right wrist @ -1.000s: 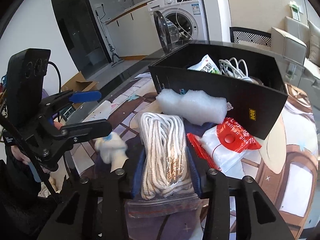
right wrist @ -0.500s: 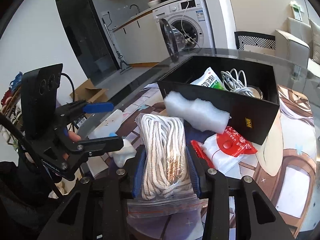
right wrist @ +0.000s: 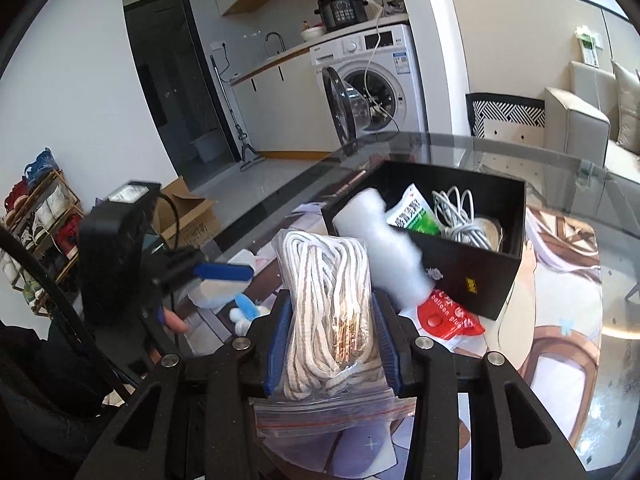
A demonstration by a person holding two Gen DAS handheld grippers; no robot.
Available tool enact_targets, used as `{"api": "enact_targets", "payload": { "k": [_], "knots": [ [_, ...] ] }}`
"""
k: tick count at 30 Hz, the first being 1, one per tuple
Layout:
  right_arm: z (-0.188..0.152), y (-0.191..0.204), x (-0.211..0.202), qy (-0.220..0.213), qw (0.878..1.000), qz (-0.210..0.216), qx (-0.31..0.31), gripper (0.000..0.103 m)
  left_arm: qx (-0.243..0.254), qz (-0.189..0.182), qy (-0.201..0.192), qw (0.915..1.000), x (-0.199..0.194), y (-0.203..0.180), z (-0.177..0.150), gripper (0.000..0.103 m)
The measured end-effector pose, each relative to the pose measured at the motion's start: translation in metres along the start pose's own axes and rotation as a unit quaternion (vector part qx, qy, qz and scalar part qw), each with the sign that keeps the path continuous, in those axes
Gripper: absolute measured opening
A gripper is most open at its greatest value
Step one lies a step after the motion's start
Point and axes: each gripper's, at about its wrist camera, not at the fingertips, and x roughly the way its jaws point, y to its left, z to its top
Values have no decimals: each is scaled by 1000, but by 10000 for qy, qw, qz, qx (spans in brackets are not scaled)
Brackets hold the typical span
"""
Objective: Organize soft objects
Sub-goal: 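Carry the plush toy and rope bag over the black box with both tools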
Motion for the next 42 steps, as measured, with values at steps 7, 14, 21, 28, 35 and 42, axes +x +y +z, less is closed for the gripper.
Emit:
{"api": "enact_targets", "payload": {
  "k": [7,14,21,28,35,42],
  "knots": [
    [2,1,-7,-62,10000,-48,-7,40,81,-47,210,9997,8,-13,-3,103],
    [1,2,-11,-58,9999,-90,23,40,-9,131,499,9987,21,-16,-10,103],
    [0,-1,-9,-47,9999,-124,44,40,-41,362,654,9972,30,-17,-14,103],
    [-2,-3,-9,-45,9999,-147,51,40,-21,357,593,9976,25,-18,-12,92],
    [-2,-5,-12,-71,9998,-187,62,40,88,233,491,9985,20,-22,-9,91],
    [-2,-9,-18,-149,9994,-297,101,40,-83,56,184,9998,4,-18,-2,91]
  ]
}}
